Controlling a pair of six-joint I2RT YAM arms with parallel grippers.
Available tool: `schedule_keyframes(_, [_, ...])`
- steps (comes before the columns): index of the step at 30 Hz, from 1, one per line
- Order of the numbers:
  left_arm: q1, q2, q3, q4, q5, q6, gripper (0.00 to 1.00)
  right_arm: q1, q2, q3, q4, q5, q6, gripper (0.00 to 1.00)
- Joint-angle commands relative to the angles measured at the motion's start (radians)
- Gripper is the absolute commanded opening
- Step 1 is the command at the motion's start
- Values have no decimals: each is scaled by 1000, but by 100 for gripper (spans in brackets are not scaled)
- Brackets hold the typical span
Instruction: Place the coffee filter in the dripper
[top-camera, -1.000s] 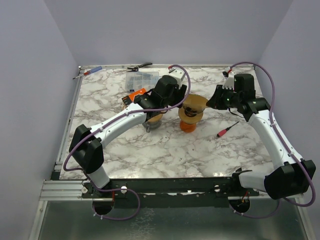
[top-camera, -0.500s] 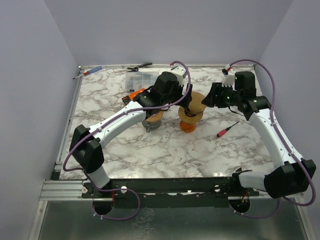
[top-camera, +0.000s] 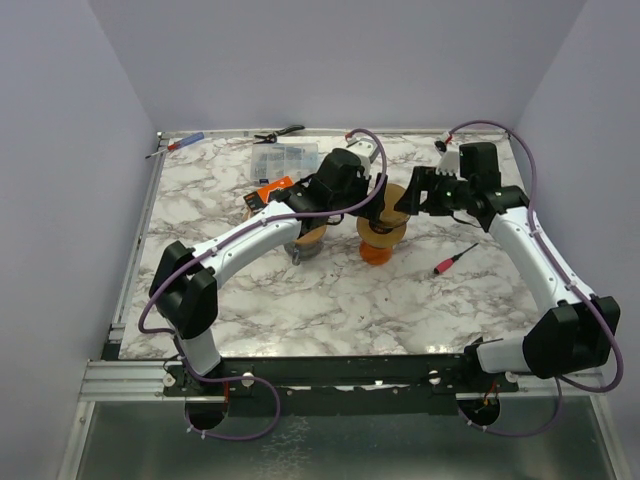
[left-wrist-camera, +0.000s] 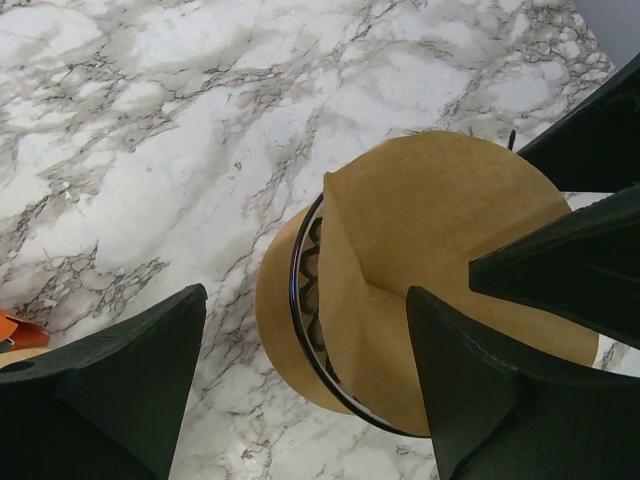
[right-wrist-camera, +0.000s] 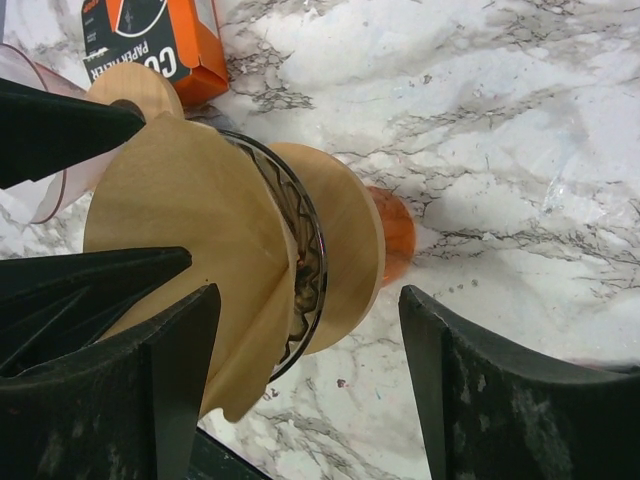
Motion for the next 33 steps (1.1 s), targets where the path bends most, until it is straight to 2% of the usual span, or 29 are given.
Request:
schedule_keyframes(1, [-3,-8,-22,1,-21,-2,82,-3,25,11,20,-35,2,75])
schedule_keyframes(15, [-2,10,-39,-11,-81,17,81,-3,54,-49,56,-68,4,50])
schedule_keyframes(33, [-3,26,-29,-15,-101,24,81,-3,96,-80,90,-76,10,39])
